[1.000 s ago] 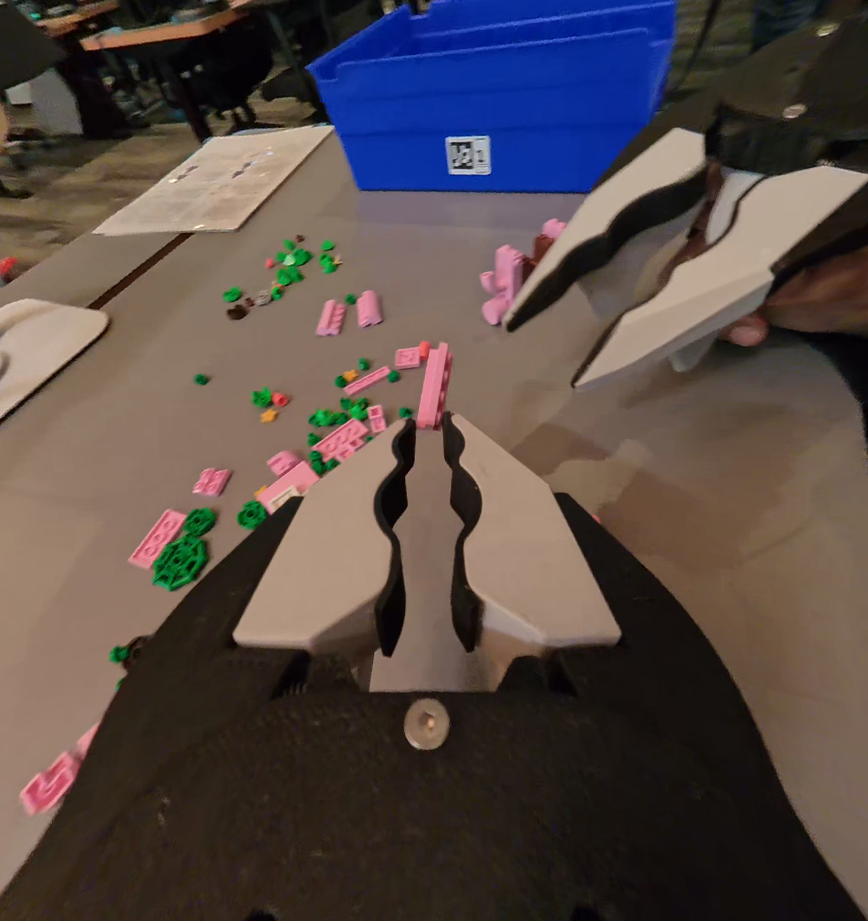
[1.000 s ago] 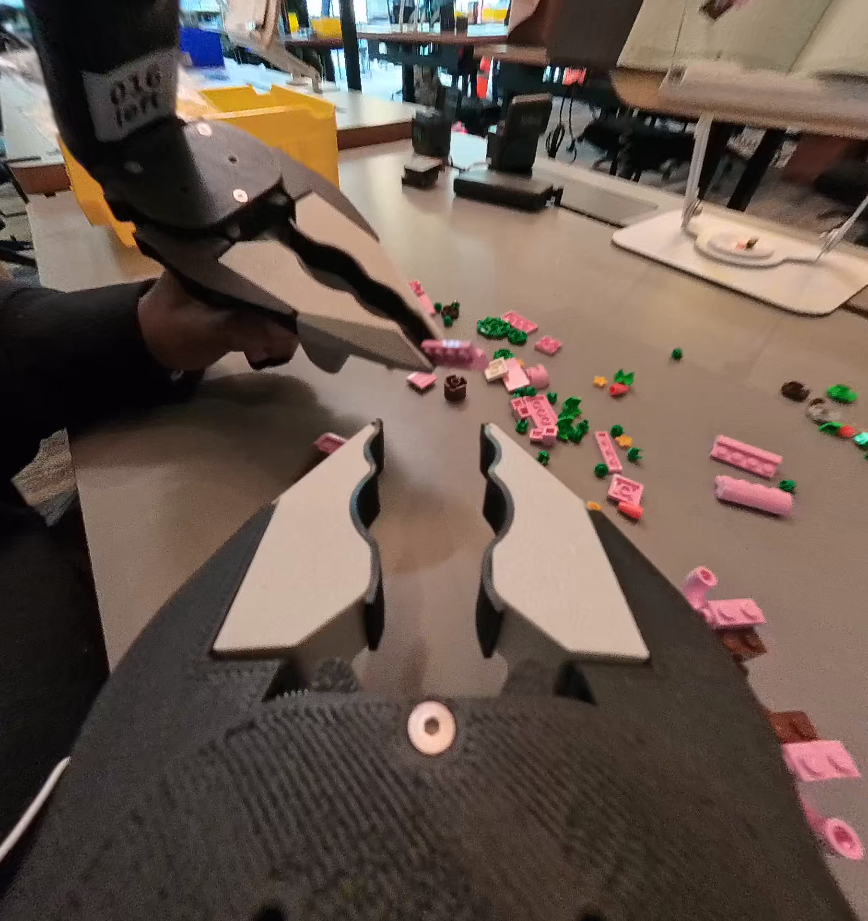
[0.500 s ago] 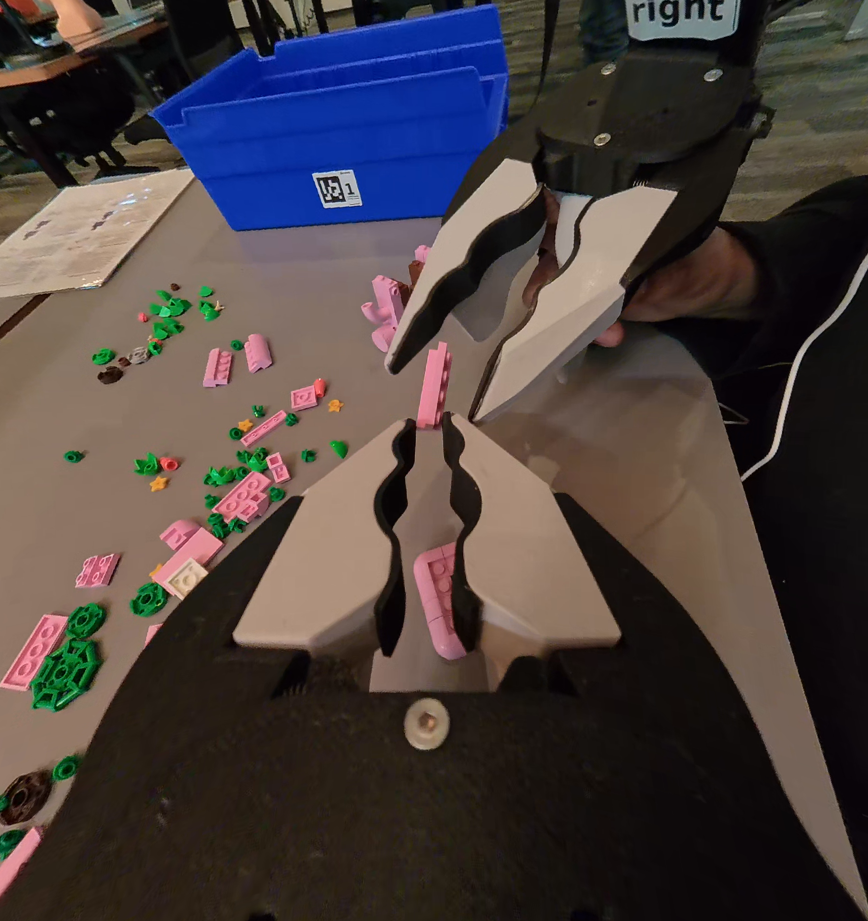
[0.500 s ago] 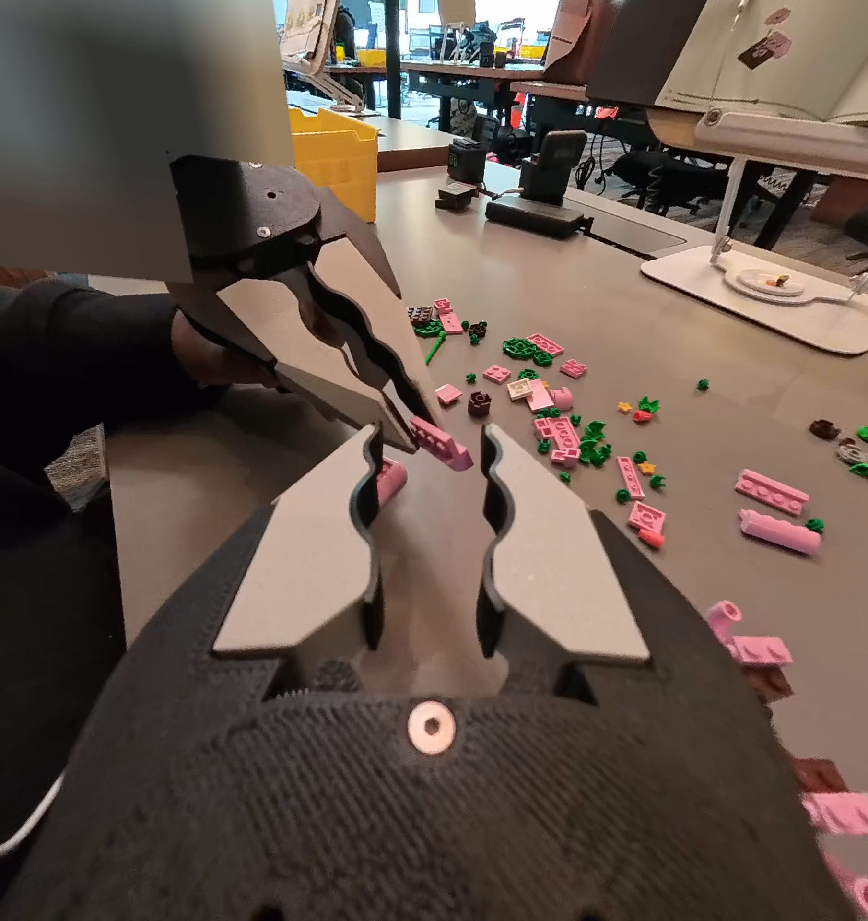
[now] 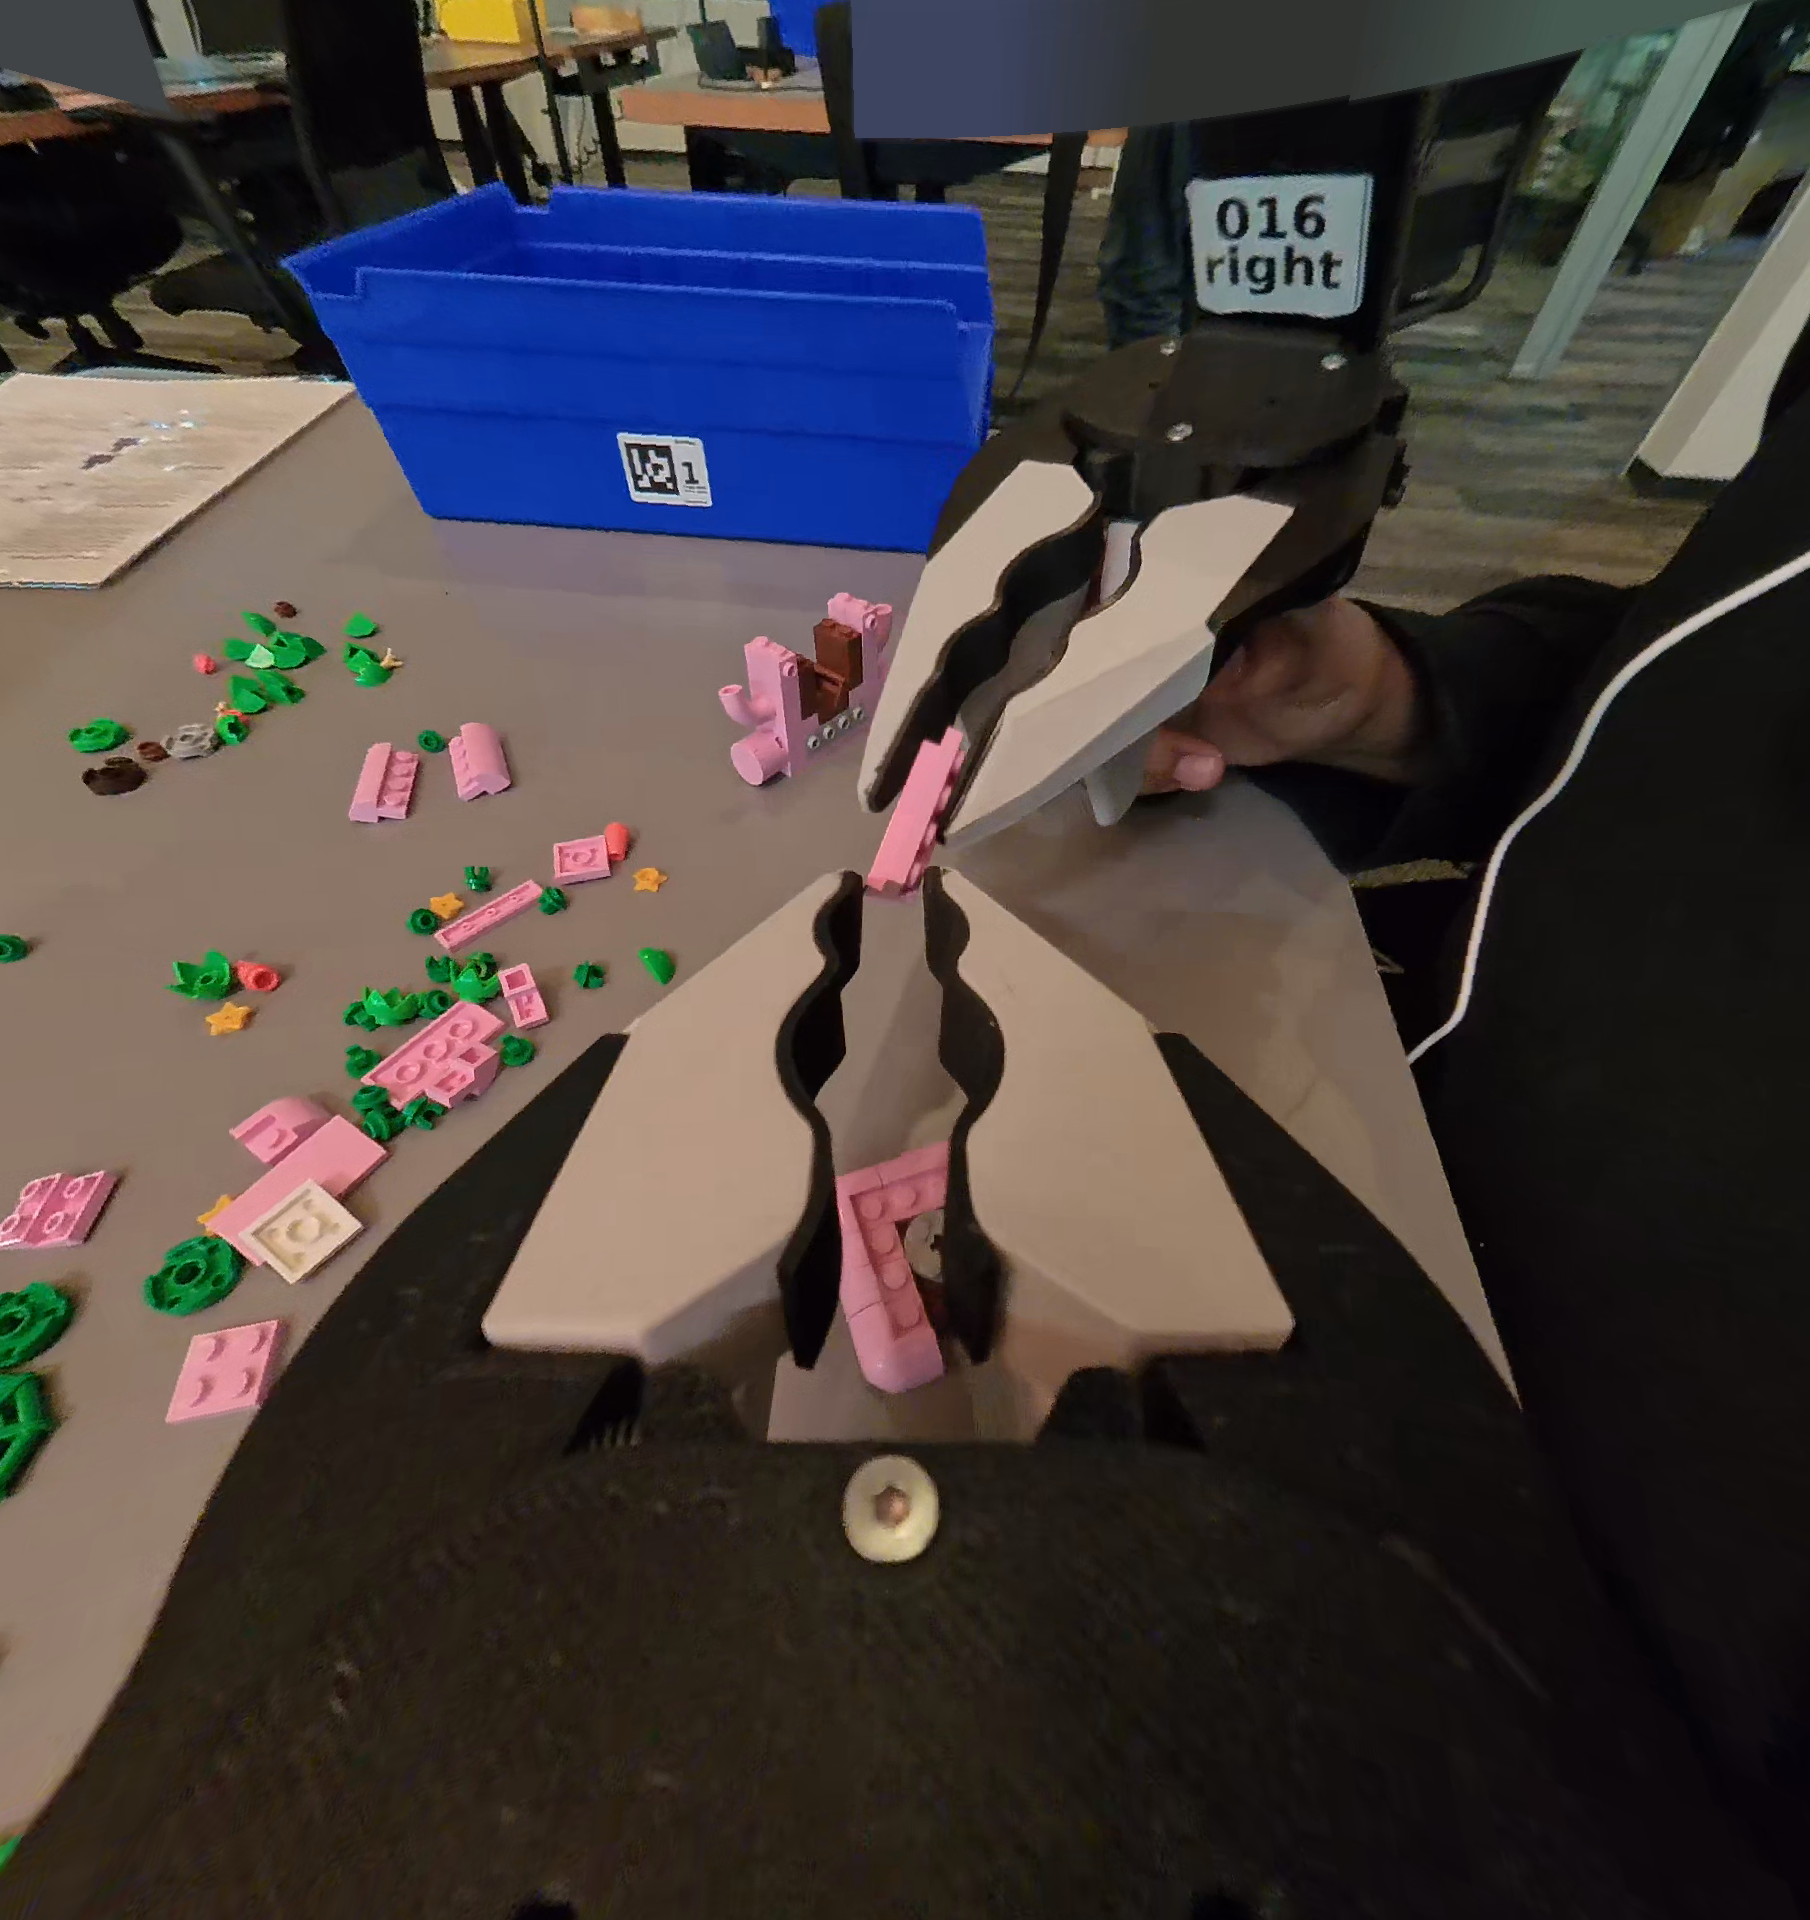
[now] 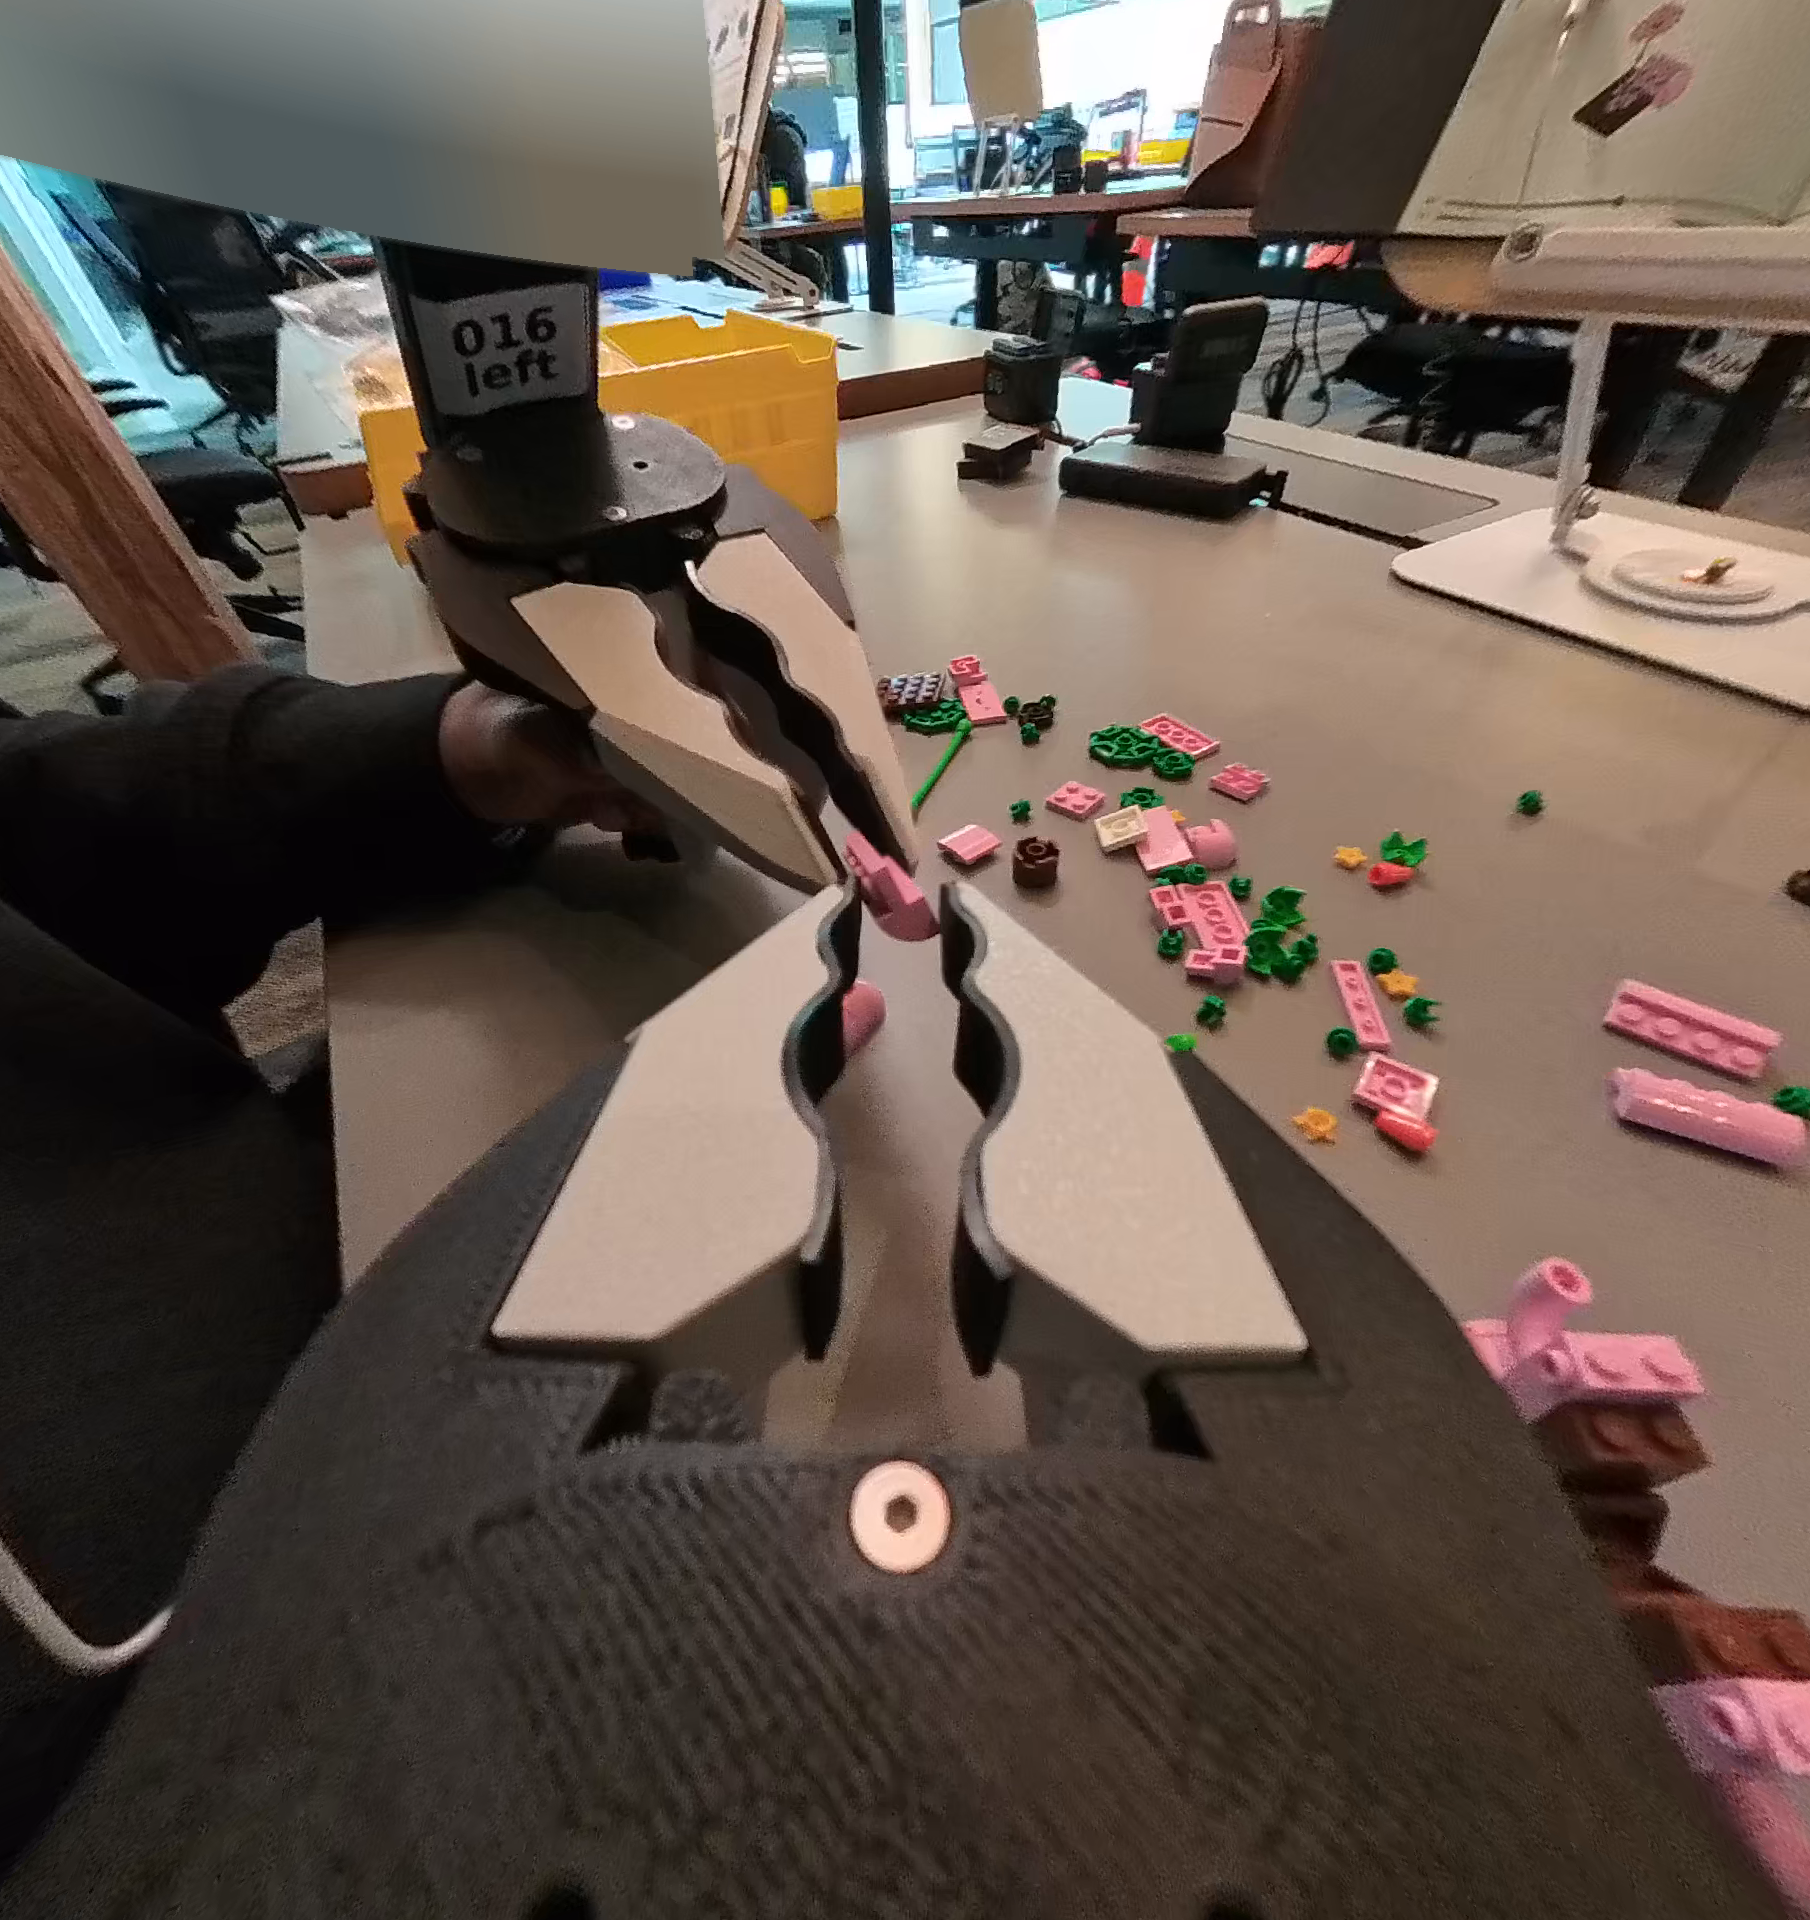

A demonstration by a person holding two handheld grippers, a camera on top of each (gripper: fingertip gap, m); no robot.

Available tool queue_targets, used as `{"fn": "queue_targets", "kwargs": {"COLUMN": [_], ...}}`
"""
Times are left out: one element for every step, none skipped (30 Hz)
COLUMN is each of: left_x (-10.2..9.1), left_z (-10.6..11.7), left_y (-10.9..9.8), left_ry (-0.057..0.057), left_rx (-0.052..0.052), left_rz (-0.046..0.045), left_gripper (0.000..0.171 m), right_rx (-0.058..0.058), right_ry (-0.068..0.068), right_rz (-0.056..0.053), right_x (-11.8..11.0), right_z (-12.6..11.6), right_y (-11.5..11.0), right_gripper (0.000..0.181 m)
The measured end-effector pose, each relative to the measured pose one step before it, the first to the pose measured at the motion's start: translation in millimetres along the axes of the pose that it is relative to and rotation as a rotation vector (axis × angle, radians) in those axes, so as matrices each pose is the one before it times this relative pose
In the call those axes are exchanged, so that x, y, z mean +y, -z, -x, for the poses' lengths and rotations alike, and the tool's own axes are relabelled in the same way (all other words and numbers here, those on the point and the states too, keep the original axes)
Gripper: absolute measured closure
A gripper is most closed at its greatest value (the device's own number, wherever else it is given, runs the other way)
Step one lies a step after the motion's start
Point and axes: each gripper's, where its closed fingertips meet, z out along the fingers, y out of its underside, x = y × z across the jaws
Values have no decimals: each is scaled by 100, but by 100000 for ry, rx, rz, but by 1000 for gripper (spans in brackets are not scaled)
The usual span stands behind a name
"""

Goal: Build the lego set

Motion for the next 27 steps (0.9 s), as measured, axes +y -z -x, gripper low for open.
{"fn": "queue_targets", "kwargs": {"left_x": [-76, -133, -200, -231, -176, -77, -38, -80, -188, -288, -334, -334, -247, -117, 39, -74, -270, -341, -358, -394, -425, -376, -262, -120, 38, 152, 222], "left_z": [102, 146, 120, 124, 113, 57, 71, 83, 41, 116, 80, -42, -34, -169, -329, -317, -334, -292, -7, 50, -17, 76, 148, 85, 78, 127, 88], "left_y": [60, 92, 111, 86, 41, -24, -69, -82, -45, 25, 70, 108, 120, 122, 130, 105, 145, 166, 195, 272, 338, 339, 288, 211, 113, 28, -59], "left_ry": [774, 309, -54, -189, -260, -180, 129, 571, 930, 1461, 1885, 2242, 2373, 1964, 1673, 1836, 1717, 2181, 2664, 2213, 2152, 1946, 1579, 1203, 779, 314, 31], "left_rx": [-156, -695, -834, -1141, -996, -675, -635, -588, -260, -484, 149, 1274, 1576, 2520, 3608, 3314, 3272, 3158, 1558, 1218, 1657, 868, 120, 286, 67, -426, -413], "left_rz": [-676, -976, -1326, -1425, -1113, -507, -258, -485, -1169, -1813, -2256, -2267, -1773, -932, 67, -586, -1774, -2278, -2529, -2626, -2631, -2273, -1657, -656, 310, 992, 1370], "left_gripper": [161, 160, 158, 154, 150, 147, 145, 144, 144, 143, 143, 144, 146, 151, 158, 161, 162, 164, 164, 164, 165, 165, 165, 165, 165, 165, 165], "right_rx": [-825, -483, -777, -2054, -3213, -3324, -3266, -3816, -5395, -5347, -1390, 1446, 1634, 1143, 895, -396, -2378, -2690, -1539, -1075, -533, 401, 1220, 1464, 1460, 1380, 1804], "right_ry": [-3340, -4646, -6405, -8358, -10259, -11672, -11999, -10788, -8318, -4632, -982, 2016, 3576, 3315, 2087, 746, -455, -1176, -1213, -665, 232, 1165, 1981, 2651, 2936, 3411, 3818], "right_rz": [-126, -732, -2017, -3567, -5099, -6040, -5964, -4641, -2779, -613, 1489, 2556, 2310, 1781, 129, -38, -144, -463, 137, 144, -188, -348, 228, 678, 732, 627, 517], "right_x": [-27, -93, -262, -429, -552, -557, -418, -203, -107, 61, 347, 458, 402, 329, 94, 31, -28, -84, 10, 6, -68, -125, -72, -65, -89, -110, -124], "right_z": [-95, -199, -224, -134, -75, -178, -257, -141, 274, 559, 187, -41, 85, 144, 83, 125, 319, 284, 96, 64, 63, -26, -102, -115, -73, -30, -55], "right_y": [30, 49, 97, 104, 105, 69, 23, -49, -128, -204, -262, -281, -264, -220, -104, -24, 22, 51, 44, 51, 94, 113, 120, 125, 142, 155, 155], "right_gripper": [168, 169, 171, 171, 171, 172, 172, 172, 172, 172, 173, 173, 173, 173, 173, 173, 173, 173, 173, 175, 181, 181, 181, 181, 179, 176, 174]}}
